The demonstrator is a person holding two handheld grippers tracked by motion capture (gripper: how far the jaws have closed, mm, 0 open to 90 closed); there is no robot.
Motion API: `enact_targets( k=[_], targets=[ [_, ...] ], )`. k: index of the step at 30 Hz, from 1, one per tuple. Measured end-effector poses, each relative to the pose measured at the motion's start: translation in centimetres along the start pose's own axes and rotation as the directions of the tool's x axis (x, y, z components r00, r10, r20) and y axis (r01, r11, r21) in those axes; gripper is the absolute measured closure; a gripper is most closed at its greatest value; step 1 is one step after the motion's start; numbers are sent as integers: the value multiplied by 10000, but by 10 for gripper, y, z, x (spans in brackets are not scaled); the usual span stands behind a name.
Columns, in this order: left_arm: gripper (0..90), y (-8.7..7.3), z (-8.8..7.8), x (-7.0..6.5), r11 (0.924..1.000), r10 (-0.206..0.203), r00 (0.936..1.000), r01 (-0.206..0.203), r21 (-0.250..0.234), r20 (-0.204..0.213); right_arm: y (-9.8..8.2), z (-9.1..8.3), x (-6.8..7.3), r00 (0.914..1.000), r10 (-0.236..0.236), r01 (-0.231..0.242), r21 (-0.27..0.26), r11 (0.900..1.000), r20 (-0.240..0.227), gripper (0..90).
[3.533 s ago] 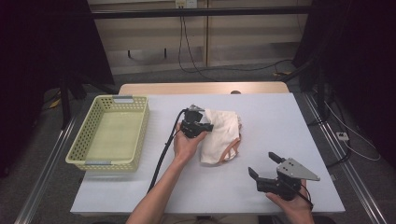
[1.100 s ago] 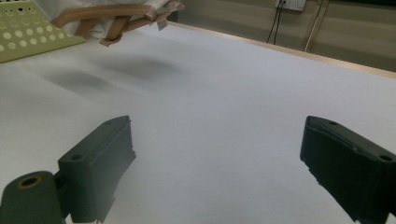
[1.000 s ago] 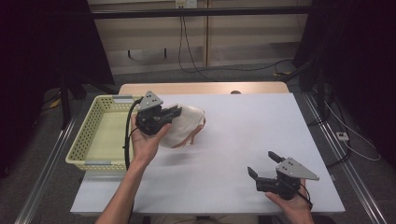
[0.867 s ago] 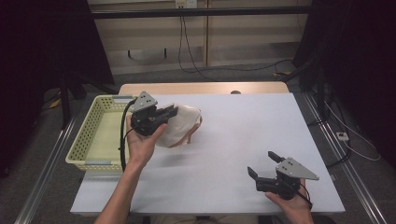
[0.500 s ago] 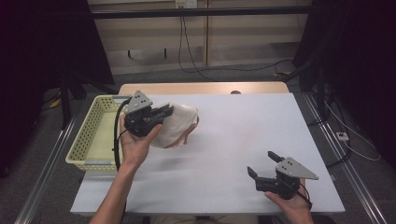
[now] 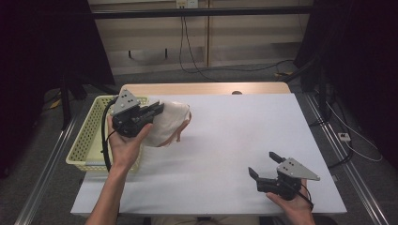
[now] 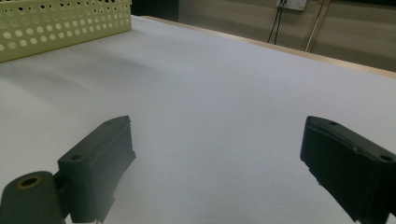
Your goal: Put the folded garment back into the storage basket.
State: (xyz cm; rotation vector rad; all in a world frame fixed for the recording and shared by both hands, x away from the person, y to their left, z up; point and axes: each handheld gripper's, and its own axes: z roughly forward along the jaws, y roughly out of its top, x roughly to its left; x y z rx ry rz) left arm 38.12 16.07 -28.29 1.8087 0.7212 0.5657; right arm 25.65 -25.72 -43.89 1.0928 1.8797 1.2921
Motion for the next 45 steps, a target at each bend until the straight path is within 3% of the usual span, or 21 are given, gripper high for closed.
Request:
enact_targets(
  k=[21,30,45],
  targets=[
    [868,0,-33,11,9990,-158,9988,138,-431,-457,0,0,0,10000,31,-31,16,10000,-2,98],
    [868,1,-56,18,9971,-289,9974,241,-725,-658,0,-2,1,10000,18,-18,-1,10000,-30,98],
    [869,0,-90,34,9955,-351,9905,229,-922,-1332,0,-5,3,10000,-48,48,-38,10000,50,100]
  ],
)
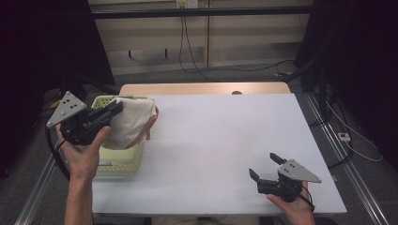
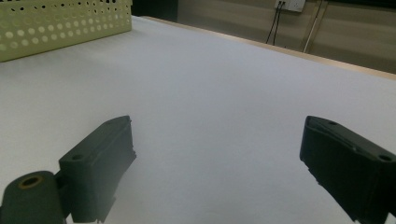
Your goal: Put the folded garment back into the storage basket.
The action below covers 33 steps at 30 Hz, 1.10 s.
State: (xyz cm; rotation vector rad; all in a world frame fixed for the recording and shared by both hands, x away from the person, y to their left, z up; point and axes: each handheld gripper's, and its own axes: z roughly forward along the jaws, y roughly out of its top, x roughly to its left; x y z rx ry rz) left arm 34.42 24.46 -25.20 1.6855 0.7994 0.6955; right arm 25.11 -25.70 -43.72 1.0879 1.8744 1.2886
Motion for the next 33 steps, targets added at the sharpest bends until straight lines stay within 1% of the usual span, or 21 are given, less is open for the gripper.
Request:
enact_targets(
  k=[1,5,7,16,18,20,21,22,26,30,33],
  targets=[
    [869,0,-2,1,10000,28,10000,-28,24,-41,0,0,0,10000,9,-9,5,10000,-11,100],
    [868,-1,-9,11,9999,-114,9997,115,7,-204,0,0,0,10000,26,-26,17,10000,-20,100],
    [868,-4,-12,17,9994,-354,9989,354,-29,-321,0,-1,0,10000,36,-36,16,10000,-35,100],
    [868,-11,-11,29,9987,-449,9976,461,238,-519,0,-1,0,10000,46,-46,28,10000,-29,101],
    [868,-12,-11,32,9981,-542,9971,557,278,-535,0,0,0,10000,52,-52,45,10000,-23,101],
    [868,-14,-10,35,9972,-580,9974,599,440,-434,-1,-1,0,10000,53,-53,45,10000,-20,101],
    [868,-16,-9,37,9959,-566,9971,600,675,-504,-1,-1,0,10000,55,-55,29,10000,-8,101],
    [868,-17,-8,38,9953,-560,9974,594,758,-464,-1,-1,0,10000,70,-70,34,10000,-1,101],
    [868,-19,-4,40,9939,-528,9971,578,940,-541,-1,-1,0,10000,54,-54,31,10000,-15,101],
    [868,-24,1,45,9916,-639,9960,705,1086,-629,-1,-2,-1,10000,59,-59,38,10000,29,101],
    [868,-30,6,51,9881,-747,9946,835,1292,-714,-1,-3,-1,10000,48,-48,46,10000,17,101]
  ],
)
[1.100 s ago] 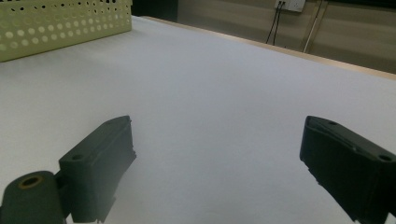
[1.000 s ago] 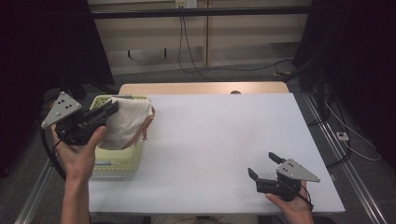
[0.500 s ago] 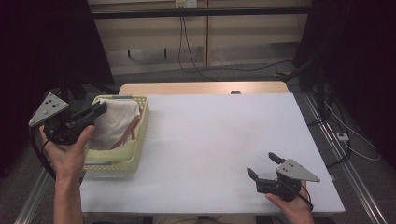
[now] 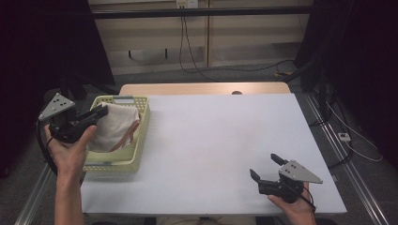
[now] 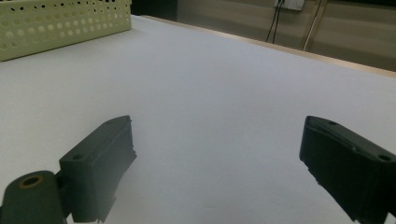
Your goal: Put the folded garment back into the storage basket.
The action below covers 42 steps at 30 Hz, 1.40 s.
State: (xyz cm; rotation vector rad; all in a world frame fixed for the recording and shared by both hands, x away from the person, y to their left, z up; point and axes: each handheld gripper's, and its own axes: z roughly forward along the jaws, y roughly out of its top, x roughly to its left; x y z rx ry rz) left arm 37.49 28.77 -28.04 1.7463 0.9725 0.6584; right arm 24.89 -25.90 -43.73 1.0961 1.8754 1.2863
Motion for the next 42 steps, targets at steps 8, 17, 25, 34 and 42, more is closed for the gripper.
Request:
enact_targets(
  k=[8,17,25,34,42],
  targets=[
    [868,-12,7,15,9990,-337,9994,340,277,-111,0,1,0,10000,14,-14,48,10000,22,102],
    [868,-17,17,16,9973,-334,9990,351,640,-282,0,1,0,10000,6,-6,81,10000,17,102],
    [867,-25,28,18,9957,-271,9990,301,876,-348,0,1,0,10000,-17,17,85,10000,14,102],
    [867,-39,45,25,9883,-417,9986,458,1451,-316,0,2,0,10000,5,-5,133,9999,25,101],
    [867,-50,55,30,9864,-800,9966,763,1455,192,0,1,0,10000,-9,9,128,9999,19,101]
  ],
)
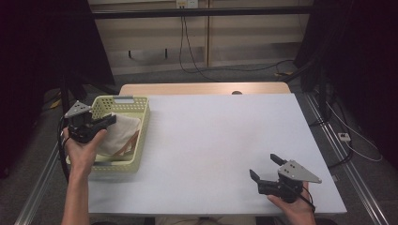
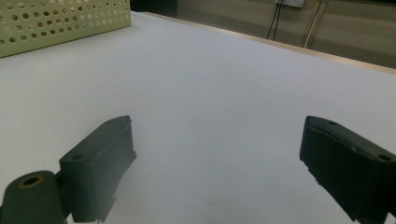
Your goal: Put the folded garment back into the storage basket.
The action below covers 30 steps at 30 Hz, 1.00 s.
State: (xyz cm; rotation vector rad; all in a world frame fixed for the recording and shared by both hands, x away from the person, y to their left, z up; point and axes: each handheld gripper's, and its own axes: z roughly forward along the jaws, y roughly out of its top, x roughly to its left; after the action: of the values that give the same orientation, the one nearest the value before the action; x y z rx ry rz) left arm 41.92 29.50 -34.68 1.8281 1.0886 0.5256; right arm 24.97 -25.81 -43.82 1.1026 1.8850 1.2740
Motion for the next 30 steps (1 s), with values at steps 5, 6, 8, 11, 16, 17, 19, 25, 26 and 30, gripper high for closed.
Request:
enact_targets(
  k=[5,6,8,11,16,17,19,25,26,30],
  targets=[
    [867,-8,12,4,9988,-112,9999,108,472,82,0,1,0,10000,-8,8,23,10000,-16,101],
    [866,-8,12,4,9988,-112,9999,108,472,82,0,1,0,10000,-8,8,23,10000,-16,101],
    [866,-10,16,5,9974,-90,9999,96,709,-88,0,1,0,10000,-15,15,29,10000,-9,101],
    [865,-12,20,5,9947,45,9996,-15,1025,-286,0,1,0,10000,-28,28,36,10000,-17,102],
    [864,-11,23,1,9936,199,9996,-174,1115,-209,0,1,0,10000,-37,37,63,10000,-18,101],
    [864,-11,25,0,9938,297,9995,-283,1074,-115,0,1,1,10000,-37,37,81,10000,-31,102],
    [864,-11,25,0,9942,228,9997,-218,1057,-76,0,1,1,10000,-43,44,76,10000,-32,101],
    [864,-15,26,10,9871,-178,9984,261,1577,-540,0,1,1,10000,-42,43,98,9999,-36,102],
    [864,-16,26,13,9821,-130,9973,264,1865,-726,0,1,1,10000,-39,39,104,9999,-45,102],
    [864,-17,27,15,9798,-152,9952,342,1972,-969,0,2,1,10000,-49,50,126,9999,-46,101]
  ],
)
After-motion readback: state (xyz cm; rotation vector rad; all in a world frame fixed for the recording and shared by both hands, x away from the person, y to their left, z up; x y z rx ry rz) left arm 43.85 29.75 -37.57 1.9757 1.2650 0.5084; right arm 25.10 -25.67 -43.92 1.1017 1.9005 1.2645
